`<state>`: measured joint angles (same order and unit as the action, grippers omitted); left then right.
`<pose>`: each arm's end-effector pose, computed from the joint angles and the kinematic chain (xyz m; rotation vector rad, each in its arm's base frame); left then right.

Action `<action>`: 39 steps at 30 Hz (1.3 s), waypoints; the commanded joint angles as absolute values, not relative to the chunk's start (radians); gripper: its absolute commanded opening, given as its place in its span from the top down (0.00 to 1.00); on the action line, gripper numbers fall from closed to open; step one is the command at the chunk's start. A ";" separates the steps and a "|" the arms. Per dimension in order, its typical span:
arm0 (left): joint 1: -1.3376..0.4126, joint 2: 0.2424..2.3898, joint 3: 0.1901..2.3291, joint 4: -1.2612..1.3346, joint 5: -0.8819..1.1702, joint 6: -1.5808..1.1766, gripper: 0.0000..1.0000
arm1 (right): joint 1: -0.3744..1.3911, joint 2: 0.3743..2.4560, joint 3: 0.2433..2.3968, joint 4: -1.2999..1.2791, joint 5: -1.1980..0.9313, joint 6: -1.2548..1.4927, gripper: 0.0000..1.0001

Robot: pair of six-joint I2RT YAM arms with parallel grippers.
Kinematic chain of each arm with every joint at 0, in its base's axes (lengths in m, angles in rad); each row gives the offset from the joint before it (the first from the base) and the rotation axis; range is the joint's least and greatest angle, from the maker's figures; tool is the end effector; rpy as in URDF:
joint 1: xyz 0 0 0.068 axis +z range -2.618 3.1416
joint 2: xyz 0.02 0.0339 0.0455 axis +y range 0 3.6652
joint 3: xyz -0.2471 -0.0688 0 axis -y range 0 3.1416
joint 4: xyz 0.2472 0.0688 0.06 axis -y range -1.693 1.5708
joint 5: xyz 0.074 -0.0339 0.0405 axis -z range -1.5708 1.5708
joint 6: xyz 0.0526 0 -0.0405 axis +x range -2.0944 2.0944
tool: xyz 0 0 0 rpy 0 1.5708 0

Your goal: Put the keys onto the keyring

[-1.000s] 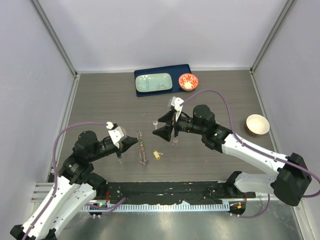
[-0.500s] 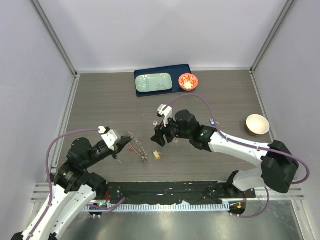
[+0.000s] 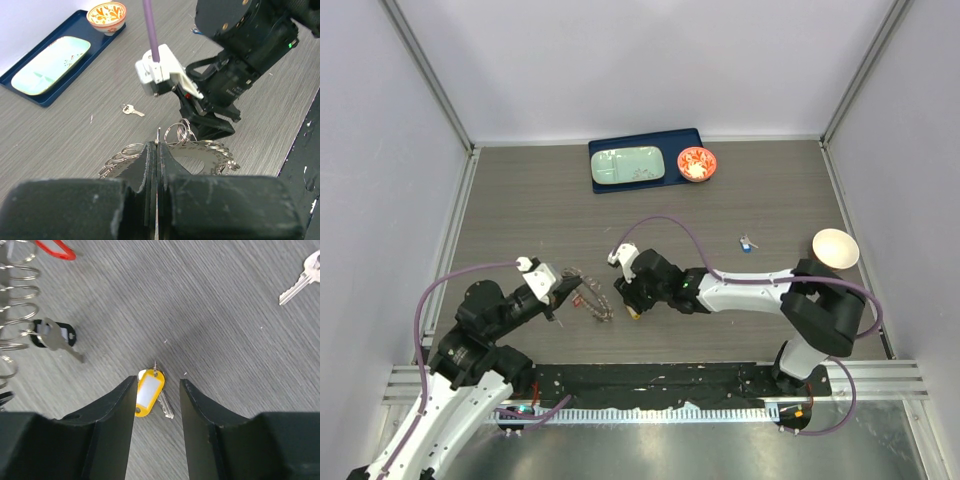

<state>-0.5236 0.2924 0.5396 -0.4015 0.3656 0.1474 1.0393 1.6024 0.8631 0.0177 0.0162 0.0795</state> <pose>0.1032 -0.0813 0.2845 0.8280 1.5430 -0.5911 0.1761 0.2978 0.1546 -1.0804 2.0945 0.5492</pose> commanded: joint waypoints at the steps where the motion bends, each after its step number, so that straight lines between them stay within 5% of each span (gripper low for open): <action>1: -0.526 0.272 0.545 -0.327 0.360 0.161 1.00 | 1.045 1.632 0.914 0.034 0.086 0.106 0.55; 24: -0.526 0.293 0.542 -0.318 0.388 0.158 1.00 | 1.054 1.713 0.927 0.087 0.035 0.109 0.64; 36: -0.526 0.298 0.545 -0.314 0.403 0.152 1.00 | 1.060 1.710 0.908 0.087 0.057 0.078 0.98; 39: -0.526 0.301 0.546 -0.311 0.411 0.152 1.00 | 1.060 1.678 0.896 0.089 0.060 0.058 0.99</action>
<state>-0.5236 0.2935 0.5350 -0.4000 0.3851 0.1463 1.0538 1.7237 0.8921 0.0551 0.0425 0.0849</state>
